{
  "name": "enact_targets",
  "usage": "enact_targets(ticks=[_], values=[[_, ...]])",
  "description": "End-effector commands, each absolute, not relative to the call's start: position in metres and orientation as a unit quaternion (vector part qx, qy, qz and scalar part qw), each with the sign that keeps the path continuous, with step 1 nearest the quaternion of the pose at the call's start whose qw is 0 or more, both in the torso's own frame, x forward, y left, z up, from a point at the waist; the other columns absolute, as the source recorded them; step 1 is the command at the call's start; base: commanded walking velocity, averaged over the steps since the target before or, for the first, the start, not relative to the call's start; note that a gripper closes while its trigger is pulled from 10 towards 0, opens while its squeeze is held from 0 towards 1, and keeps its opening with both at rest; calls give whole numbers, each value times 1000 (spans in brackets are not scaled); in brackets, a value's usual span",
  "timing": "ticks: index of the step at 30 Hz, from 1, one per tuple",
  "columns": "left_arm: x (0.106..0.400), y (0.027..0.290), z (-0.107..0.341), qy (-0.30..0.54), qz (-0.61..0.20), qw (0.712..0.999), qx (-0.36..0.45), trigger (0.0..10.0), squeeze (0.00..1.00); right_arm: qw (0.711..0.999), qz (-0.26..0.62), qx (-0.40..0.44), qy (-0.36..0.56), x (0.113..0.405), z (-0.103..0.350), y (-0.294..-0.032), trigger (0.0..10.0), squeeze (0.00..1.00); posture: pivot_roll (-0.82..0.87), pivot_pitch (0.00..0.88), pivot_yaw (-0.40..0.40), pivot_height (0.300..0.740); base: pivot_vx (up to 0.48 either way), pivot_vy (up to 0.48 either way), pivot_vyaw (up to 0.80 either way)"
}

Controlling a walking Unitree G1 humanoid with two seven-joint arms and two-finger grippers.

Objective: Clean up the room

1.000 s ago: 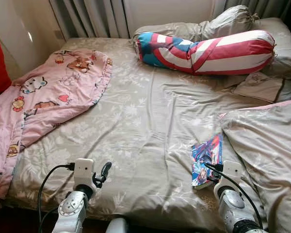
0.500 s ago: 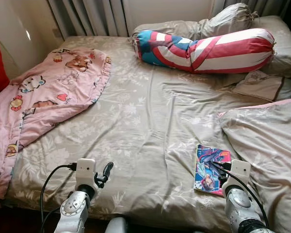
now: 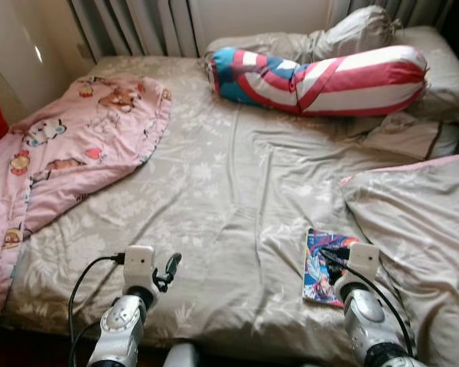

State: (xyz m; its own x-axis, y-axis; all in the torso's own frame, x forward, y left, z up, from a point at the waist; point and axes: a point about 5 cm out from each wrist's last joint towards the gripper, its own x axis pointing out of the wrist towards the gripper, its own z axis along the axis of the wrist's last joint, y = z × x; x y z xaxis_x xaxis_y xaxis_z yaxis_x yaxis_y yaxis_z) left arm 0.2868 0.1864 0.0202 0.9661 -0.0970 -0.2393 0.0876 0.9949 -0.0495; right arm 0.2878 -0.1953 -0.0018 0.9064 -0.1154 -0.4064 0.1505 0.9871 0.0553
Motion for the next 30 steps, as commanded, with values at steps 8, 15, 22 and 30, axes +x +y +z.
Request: enact_targets(ticks=[8,15,22,30], values=[[268,195,-16,235,-1,971,-51,10000,0,945,-33,16,325,241,-46,-190,10000,0,-36,0,6,715,0,0,0],[240,195,-46,341,7,939,-49,10000,0,914,-65,33,399,206,-70,-194,10000,0,-39,0,1,725,0,0,0],[218,196,-62,396,1,918,-23,10000,0,912,-73,43,402,195,-75,-191,10000,0,-63,0,7,725,0,0,0],[192,216,-73,432,21,902,-14,10000,0,896,-80,37,435,174,-85,-196,10000,0,-51,0,-2,725,0,0,0]])
